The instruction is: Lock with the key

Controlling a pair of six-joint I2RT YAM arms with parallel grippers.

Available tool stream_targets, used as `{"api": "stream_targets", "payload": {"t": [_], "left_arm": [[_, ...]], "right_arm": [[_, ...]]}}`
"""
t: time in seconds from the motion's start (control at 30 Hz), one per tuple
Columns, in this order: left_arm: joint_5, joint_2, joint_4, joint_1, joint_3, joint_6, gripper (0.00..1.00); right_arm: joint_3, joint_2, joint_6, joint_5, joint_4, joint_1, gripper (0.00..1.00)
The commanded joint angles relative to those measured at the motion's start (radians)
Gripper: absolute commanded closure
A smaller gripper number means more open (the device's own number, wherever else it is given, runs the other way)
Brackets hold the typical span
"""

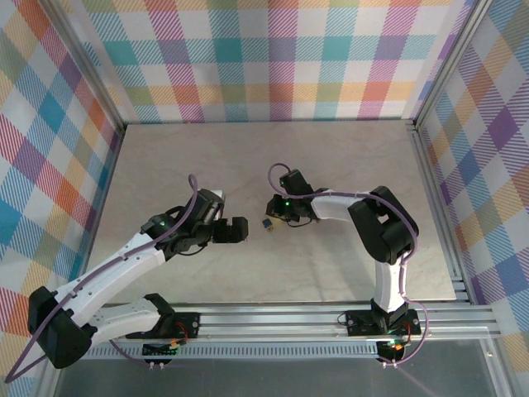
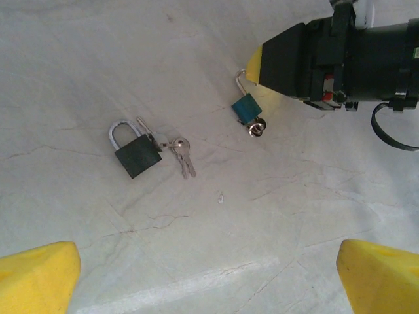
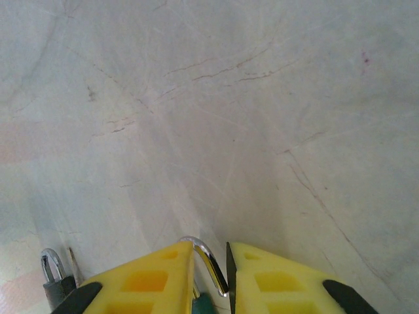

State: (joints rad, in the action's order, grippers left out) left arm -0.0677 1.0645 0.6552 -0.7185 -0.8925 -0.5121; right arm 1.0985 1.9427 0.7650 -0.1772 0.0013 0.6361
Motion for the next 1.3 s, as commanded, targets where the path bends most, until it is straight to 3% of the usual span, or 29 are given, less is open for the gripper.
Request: {"api": "stream_targets", "payload": {"t": [0.0, 0.37, 0.5, 0.67, 0.97, 1.27], "left_arm": [[0.005, 0.002, -0.055, -0.017, 0.025, -0.035, 0.0], [-0.002, -0.002, -0.083, -0.029, 0.078, -0.049, 0.0], [-0.005, -0.006, -0.082, -0.03, 0.085, -0.047, 0.0], [-0.012, -0.012, -0.08, -0.029, 0.092, -0.04, 0.0], [-0.025, -0.031, -0.06, -0.03, 0.093, -0.027, 0.0], [-0.047, -0.07, -0.034, -0.029, 0.092, -0.006, 0.0]], "right_arm": [[-0.026, 0.018, -0.022, -0.016, 0.031, 0.007, 0.8], [-0.047, 0.028, -0.023, 0.001, 0.044, 0.005, 0.84], [-0.073, 0.013, -0.014, 0.006, 0.07, 0.007, 0.75], [-0.092, -0.013, -0.019, 0.017, 0.068, 0.008, 0.73], [-0.051, 0.008, -0.043, 0.12, -0.079, 0.035, 0.81], [-0.036, -0.004, -0.088, 0.196, -0.179, 0.063, 0.8]]}}
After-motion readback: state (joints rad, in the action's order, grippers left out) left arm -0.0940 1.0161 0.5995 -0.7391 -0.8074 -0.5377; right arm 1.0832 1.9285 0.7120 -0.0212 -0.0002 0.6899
